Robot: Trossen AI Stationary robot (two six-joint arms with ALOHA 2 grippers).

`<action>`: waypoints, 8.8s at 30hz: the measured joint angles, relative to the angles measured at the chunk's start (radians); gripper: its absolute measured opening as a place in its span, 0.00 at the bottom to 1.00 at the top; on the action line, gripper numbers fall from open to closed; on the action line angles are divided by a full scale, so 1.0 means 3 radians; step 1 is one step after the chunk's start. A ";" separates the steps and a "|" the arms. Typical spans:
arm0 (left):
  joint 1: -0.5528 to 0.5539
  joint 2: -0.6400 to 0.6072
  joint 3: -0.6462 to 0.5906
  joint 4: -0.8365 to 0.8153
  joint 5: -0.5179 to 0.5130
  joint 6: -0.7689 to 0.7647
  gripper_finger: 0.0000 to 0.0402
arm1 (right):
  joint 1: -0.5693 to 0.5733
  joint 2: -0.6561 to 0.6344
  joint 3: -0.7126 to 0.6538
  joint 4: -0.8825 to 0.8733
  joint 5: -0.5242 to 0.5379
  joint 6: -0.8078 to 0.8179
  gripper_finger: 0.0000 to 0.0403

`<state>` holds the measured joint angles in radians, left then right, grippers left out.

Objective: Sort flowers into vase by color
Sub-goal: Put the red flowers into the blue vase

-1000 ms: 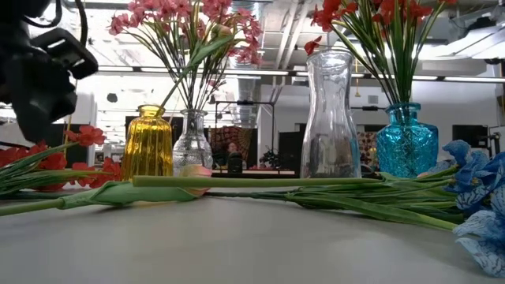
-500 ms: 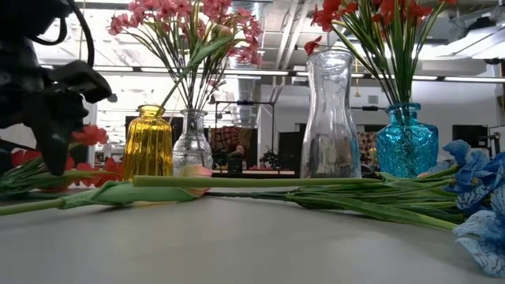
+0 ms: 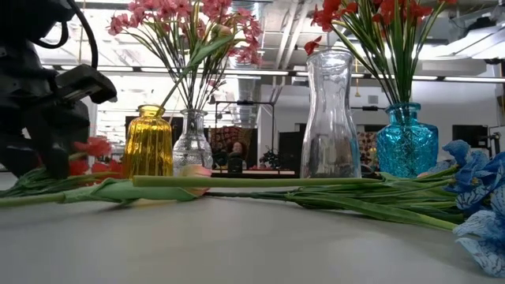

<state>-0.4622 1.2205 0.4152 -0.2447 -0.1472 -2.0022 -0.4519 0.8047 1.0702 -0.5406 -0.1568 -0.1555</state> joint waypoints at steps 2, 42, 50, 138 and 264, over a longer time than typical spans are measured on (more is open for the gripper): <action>0.0000 0.0000 0.0000 0.0003 -0.0026 0.0001 0.12 | 0.0000 0.0000 0.0000 -0.0031 0.0000 0.0001 0.44; -0.0001 -0.1955 0.0000 0.0854 -0.0489 0.3299 0.00 | -0.0001 0.0000 0.0000 -0.0089 0.0000 0.0081 0.44; 0.0000 -0.1755 0.0003 0.2124 -0.0503 0.4508 0.00 | 0.0000 -0.0024 0.0036 0.0055 -0.0001 0.0344 0.44; 0.0922 0.1335 0.4337 0.0424 -0.0369 0.6090 0.00 | 0.1998 0.1261 0.0373 0.1868 0.0173 0.0573 0.44; 0.1433 0.1771 0.4334 0.0618 0.0842 0.5491 0.36 | 0.2052 0.0280 0.0375 0.0585 0.0773 0.0490 0.06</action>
<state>-0.0322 1.7519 1.7153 -0.0593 0.1053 -0.3548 0.1638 0.8886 1.1828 -0.3653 0.0750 -0.0086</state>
